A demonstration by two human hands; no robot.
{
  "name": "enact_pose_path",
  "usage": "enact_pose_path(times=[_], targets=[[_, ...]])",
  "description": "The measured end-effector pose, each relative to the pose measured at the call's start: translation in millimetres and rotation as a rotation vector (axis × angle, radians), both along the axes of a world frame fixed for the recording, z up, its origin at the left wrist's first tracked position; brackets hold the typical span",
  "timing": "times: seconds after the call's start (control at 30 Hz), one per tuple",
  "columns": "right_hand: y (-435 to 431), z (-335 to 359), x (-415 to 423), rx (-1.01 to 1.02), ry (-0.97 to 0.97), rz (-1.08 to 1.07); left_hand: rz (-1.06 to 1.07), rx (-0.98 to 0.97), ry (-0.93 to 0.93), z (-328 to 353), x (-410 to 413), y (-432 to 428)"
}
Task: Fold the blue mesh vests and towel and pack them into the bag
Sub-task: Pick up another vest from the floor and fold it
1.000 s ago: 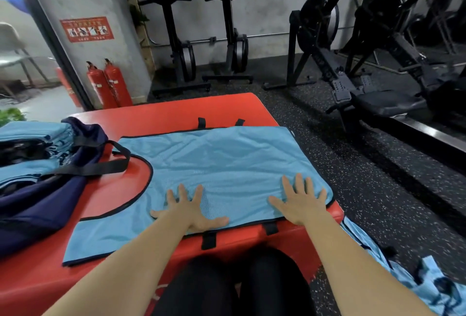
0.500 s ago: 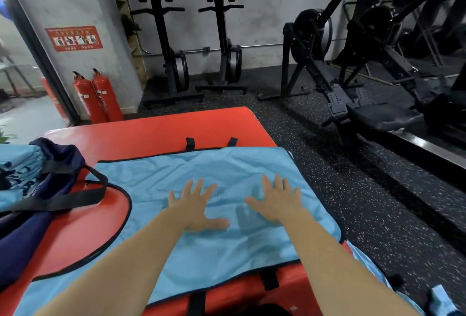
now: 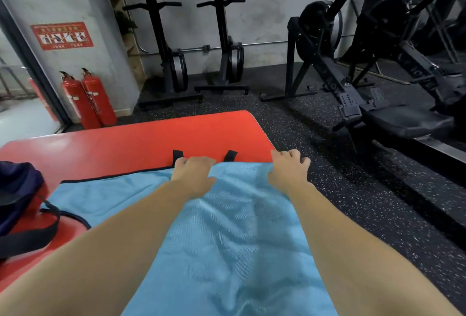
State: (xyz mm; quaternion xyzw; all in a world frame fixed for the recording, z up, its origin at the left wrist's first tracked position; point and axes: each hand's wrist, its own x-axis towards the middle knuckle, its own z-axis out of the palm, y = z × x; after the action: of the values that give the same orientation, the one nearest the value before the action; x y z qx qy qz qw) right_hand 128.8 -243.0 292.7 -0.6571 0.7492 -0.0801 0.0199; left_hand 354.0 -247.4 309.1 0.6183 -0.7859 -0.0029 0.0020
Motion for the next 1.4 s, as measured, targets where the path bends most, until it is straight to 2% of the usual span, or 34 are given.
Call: enact_pose_path(times=[0.1, 0.17, 0.23, 0.33, 0.4, 0.5, 0.53, 0.67, 0.77, 0.9, 1.03, 1.2, 1.27, 1.33, 1.4], targets=[[-10, -5, -2, 0.007, 0.121, 0.061, 0.096, 0.048, -0.032, -5, -2, -24], [-8, -9, -3, -0.124, 0.162, 0.091, 0.159, 0.074, -0.018, -8, 1, -31], [2, -16, -7, -0.361, 0.206, 0.147, 0.135, -0.025, -0.023, -10, 6, -28], [34, -31, -16, -0.521, 0.156, 0.350, -0.006, -0.216, -0.117, -19, 18, -2], [55, -38, -26, -0.496, 0.001, 0.360, -0.022, -0.191, -0.042, -25, 28, 17], [68, -27, -38, -0.397, -0.408, 0.116, 0.031, -0.052, 0.056, -19, 34, 27], [67, -25, -40, -0.352, -0.458, 0.048, 0.034, -0.028, 0.048, -17, 33, 27], [63, -16, -36, -0.023, -0.389, 0.083, 0.022, -0.003, -0.032, -10, 31, 21], [56, -17, -37, -0.021, -0.227, 0.126, 0.009, -0.017, -0.078, -8, 32, 16], [46, -6, -35, 0.124, -0.254, 0.149, -0.034, -0.046, 0.015, -9, 36, 10], [30, 9, -40, 0.176, -0.345, 0.182, -0.062, -0.112, 0.092, -2, 39, -1], [22, 26, -46, 0.326, -0.424, 0.214, -0.086, -0.042, 0.067, 4, 41, -13], [18, 24, -50, 0.280, -0.495, 0.212, -0.077, -0.019, 0.068, 6, 42, -15], [10, 23, -52, 0.132, -0.558, 0.179, -0.047, -0.068, 0.113, 8, 40, -21], [1, 20, -51, -0.089, -0.437, 0.058, 0.030, -0.199, 0.179, 11, 36, -29]])
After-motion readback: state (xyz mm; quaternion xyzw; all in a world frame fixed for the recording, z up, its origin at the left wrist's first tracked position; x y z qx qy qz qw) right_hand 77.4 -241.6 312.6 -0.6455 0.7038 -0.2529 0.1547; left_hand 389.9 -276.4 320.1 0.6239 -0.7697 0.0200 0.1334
